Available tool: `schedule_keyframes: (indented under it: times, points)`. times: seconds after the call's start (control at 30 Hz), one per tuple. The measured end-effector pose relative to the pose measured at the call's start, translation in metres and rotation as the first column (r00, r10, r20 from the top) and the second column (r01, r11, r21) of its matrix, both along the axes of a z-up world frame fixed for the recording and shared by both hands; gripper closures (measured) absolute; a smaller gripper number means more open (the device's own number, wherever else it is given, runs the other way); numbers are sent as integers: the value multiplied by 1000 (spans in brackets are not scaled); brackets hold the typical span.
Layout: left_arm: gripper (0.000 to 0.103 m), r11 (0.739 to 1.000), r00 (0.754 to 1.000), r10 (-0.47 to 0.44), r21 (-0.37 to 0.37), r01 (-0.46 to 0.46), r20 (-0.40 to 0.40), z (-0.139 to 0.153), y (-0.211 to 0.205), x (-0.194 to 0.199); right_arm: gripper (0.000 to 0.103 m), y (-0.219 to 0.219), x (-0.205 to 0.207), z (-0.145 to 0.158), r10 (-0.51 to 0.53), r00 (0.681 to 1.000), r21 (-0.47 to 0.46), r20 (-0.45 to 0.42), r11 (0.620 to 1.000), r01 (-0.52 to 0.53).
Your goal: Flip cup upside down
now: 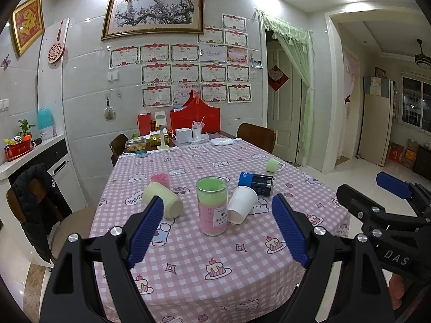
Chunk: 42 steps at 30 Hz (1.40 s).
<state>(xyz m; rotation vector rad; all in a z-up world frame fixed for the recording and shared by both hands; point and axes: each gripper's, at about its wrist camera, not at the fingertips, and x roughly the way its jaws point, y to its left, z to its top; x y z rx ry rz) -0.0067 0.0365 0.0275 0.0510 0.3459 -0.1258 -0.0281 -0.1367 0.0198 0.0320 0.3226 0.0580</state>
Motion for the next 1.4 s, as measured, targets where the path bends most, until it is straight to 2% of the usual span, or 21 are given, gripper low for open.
schedule_keyframes:
  times: [1.4]
  points:
    - [21, 1000, 1000, 14, 17, -14, -13, -3, 4, -2, 13, 0, -1, -4, 7, 1000, 8, -16, 1000, -7]
